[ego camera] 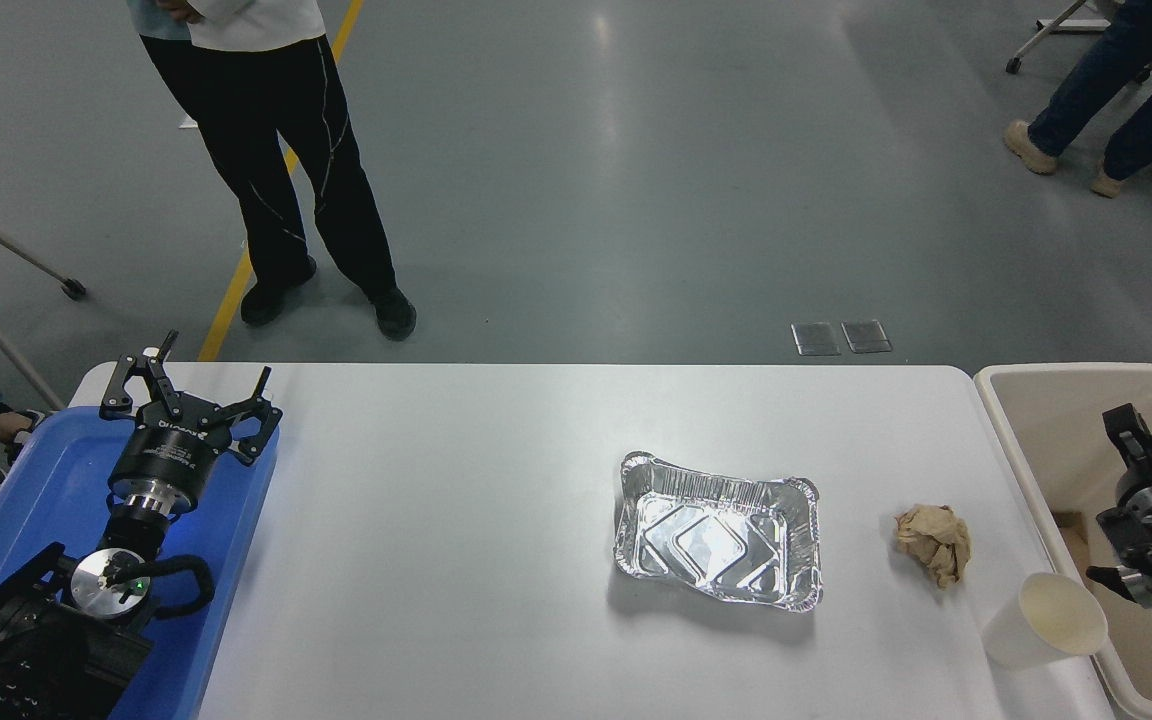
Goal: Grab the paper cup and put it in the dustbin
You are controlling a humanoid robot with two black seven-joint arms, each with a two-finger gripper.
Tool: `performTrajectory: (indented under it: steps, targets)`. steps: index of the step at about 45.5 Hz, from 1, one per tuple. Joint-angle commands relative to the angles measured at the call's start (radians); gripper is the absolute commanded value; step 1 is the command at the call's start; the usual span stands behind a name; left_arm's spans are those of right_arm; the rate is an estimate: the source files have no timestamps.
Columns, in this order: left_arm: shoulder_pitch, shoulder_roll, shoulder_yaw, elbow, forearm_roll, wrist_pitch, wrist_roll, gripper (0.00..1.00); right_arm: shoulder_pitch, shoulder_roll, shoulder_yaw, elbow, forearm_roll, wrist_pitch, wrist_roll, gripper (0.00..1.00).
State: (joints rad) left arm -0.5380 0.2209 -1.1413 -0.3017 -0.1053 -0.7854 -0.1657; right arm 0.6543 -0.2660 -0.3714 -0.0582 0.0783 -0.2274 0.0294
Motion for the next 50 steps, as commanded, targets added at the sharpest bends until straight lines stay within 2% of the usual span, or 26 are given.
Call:
performTrajectory:
  steps: [1, 50]
  targets:
    - [0.000, -0.002, -0.003, 0.000, -0.001, 0.000, 0.000, 0.99, -0.005, 0.001, 0.000, 0.000, 0.000, -0.003, 0.000, 1.00]
    - [0.001, 0.000, -0.002, 0.000, 0.001, 0.000, 0.000, 0.99, 0.018, 0.008, -0.003, 0.018, 0.000, 0.017, 0.001, 1.00]
